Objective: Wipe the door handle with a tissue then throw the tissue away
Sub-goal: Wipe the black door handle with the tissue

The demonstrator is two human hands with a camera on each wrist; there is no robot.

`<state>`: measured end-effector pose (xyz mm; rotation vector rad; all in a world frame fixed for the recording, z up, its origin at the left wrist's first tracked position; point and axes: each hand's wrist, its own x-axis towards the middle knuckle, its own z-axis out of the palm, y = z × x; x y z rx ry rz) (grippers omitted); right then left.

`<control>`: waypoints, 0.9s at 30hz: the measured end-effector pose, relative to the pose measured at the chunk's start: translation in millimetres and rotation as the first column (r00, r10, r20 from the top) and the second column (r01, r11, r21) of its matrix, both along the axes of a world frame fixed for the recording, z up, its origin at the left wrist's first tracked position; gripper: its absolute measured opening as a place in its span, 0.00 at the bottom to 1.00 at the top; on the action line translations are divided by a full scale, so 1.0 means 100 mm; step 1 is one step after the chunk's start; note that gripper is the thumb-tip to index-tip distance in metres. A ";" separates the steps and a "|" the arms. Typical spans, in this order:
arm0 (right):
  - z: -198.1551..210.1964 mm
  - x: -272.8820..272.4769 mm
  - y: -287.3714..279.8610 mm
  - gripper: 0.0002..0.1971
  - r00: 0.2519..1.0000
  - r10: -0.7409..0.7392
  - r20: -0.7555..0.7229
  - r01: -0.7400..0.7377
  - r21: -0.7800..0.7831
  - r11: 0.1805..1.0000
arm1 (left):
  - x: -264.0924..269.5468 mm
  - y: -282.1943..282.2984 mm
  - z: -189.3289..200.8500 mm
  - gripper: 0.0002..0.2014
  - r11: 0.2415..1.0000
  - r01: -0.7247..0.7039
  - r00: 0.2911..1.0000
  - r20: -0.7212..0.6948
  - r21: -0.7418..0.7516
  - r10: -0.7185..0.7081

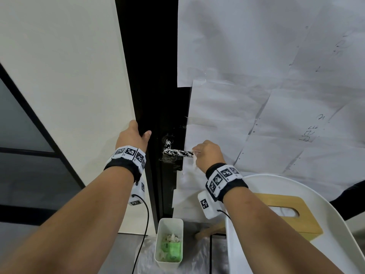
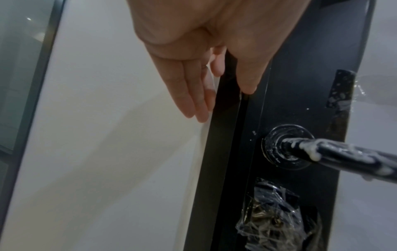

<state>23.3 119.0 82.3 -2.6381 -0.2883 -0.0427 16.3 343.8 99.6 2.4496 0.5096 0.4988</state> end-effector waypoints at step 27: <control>0.01 -0.02 -0.07 0.13 0.997 -0.063 0.047 0.068 -0.128 0.989 | 0.01 0.00 -0.02 0.17 1.000 -0.007 1.000 0.002 0.016 0.007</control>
